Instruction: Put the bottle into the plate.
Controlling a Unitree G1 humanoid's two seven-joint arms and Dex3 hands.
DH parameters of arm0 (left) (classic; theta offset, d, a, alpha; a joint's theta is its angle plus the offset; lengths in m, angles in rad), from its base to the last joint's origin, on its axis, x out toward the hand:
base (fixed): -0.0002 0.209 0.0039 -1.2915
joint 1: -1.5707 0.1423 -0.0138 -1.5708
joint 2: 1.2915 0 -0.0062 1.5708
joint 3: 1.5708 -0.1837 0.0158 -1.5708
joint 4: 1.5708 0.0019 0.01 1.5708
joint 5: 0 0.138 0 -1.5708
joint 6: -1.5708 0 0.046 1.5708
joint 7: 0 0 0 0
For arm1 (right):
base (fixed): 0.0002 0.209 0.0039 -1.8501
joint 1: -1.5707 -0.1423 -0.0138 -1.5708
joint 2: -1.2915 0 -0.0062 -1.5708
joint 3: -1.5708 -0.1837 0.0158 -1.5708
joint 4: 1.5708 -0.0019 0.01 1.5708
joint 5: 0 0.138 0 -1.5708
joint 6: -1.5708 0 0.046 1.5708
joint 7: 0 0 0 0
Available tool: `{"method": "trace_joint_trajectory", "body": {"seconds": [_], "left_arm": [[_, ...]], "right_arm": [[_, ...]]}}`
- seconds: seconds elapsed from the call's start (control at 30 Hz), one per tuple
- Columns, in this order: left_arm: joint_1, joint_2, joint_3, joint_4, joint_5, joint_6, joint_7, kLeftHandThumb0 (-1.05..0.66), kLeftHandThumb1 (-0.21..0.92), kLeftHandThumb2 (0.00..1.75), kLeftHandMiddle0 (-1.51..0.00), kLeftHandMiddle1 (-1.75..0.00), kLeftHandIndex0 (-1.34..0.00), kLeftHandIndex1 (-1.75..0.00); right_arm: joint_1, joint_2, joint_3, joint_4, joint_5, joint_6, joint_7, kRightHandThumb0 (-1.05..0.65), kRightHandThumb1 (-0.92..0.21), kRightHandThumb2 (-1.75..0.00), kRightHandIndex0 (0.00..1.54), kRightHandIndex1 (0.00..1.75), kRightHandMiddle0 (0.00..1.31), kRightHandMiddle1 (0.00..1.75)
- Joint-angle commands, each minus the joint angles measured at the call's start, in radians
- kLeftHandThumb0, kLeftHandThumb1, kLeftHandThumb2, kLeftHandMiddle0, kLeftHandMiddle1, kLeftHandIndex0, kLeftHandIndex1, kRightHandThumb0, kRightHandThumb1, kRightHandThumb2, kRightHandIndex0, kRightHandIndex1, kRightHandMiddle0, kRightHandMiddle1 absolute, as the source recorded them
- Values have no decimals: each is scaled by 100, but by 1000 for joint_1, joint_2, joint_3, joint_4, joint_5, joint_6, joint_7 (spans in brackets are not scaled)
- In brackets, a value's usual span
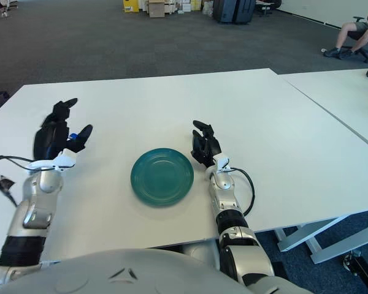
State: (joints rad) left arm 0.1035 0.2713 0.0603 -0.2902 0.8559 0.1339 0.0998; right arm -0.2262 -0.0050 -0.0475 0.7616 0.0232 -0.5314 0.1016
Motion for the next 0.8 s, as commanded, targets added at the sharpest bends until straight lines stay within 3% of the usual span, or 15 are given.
{"method": "trace_joint_trajectory", "body": {"seconds": [0.0, 0.37, 0.63, 0.77], "left_arm": [[-9, 100, 64, -247, 339, 205, -263, -98, 92, 66, -9, -1, 0, -27], [-31, 102, 115, -382, 607, 277, -463, -104, 92, 77, -2, 0, 0, -10], [-20, 87, 148, -444, 755, 251, -547, -105, 92, 87, -3, -1, 0, -7], [-39, 143, 202, -404, 784, 224, -637, -105, 92, 90, -4, -1, 0, -3]], "right_arm": [[0, 28, -4, 16, 8, 47, -24, -60, -92, -79, 32, 1, 0, 78], [0, 33, -1, 19, 6, 49, -19, -60, -92, -80, 33, 1, 0, 78], [-7, 31, 1, 34, 4, 46, -12, -59, -92, -81, 33, 1, 0, 78], [-9, 33, 0, 35, 7, 49, -6, -60, -92, -81, 33, 1, 0, 79]]}}
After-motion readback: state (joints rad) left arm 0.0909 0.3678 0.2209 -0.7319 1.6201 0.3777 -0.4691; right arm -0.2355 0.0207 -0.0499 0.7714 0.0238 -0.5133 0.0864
